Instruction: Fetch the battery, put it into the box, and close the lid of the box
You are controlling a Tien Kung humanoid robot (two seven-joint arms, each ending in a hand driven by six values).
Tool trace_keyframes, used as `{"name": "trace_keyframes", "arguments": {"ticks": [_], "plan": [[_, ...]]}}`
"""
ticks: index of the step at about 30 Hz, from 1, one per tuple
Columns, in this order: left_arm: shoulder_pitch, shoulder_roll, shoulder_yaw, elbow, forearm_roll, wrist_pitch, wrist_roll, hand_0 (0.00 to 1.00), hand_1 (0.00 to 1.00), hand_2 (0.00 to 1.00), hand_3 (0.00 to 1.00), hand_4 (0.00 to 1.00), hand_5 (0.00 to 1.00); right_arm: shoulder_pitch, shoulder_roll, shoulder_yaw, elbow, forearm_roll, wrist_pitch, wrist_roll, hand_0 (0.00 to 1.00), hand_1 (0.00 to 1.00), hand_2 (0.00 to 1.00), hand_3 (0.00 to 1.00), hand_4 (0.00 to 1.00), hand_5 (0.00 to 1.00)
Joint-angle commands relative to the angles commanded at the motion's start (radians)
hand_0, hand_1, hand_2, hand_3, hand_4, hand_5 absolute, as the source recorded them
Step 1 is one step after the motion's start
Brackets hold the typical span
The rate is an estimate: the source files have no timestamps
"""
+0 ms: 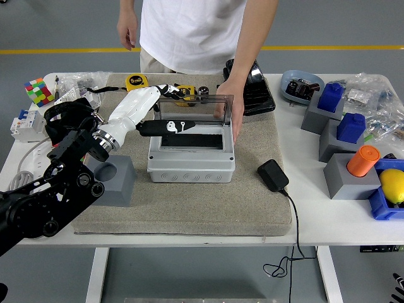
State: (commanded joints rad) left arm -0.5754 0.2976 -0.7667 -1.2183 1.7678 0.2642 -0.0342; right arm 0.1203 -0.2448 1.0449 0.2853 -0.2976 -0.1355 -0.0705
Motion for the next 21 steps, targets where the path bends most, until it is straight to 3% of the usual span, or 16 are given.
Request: {"name": "trace_keyframes", "arguments": {"ticks": [12, 13, 18, 19, 21], "plan": [[0.01, 0.01, -0.037, -0.059, 0.013, 0.009, -0.005, 0.626, 0.728, 0.701, 0.738, 0.998, 0.733, -0.001, 0.001, 0.0, 0.002, 0.0, -0.005, 0.007, 0.626, 0.651, 0.637, 0.534, 0.956, 0.421], [0.01, 0.011, -0.039, -0.061, 0.014, 0.008, -0.004, 0.564, 0.694, 0.675, 0.722, 0.998, 0.727, -0.001, 0.002, 0.001, 0.001, 0.001, -0.005, 0.007, 0.626, 0.651, 0.636, 0.534, 0.956, 0.422], [0.011, 0.024, -0.051, -0.074, 0.017, 0.007, -0.001, 0.564, 0.694, 0.675, 0.722, 0.998, 0.727, -0.001, 0.001, 0.004, 0.0, 0.0, -0.007, 0.007, 0.626, 0.651, 0.636, 0.534, 0.956, 0.422], [0.011, 0.027, -0.054, -0.077, 0.017, 0.008, -0.002, 0.511, 0.659, 0.651, 0.707, 0.998, 0.717, 0.0, 0.001, 0.004, 0.0, 0.0, -0.007, 0.007, 0.626, 0.651, 0.637, 0.534, 0.956, 0.421], [0.008, 0.029, -0.059, -0.08, 0.015, 0.011, -0.005, 0.511, 0.659, 0.651, 0.707, 0.998, 0.717, 0.002, 0.001, 0.005, 0.001, 0.0, -0.008, 0.009, 0.626, 0.651, 0.637, 0.534, 0.956, 0.421]]}}
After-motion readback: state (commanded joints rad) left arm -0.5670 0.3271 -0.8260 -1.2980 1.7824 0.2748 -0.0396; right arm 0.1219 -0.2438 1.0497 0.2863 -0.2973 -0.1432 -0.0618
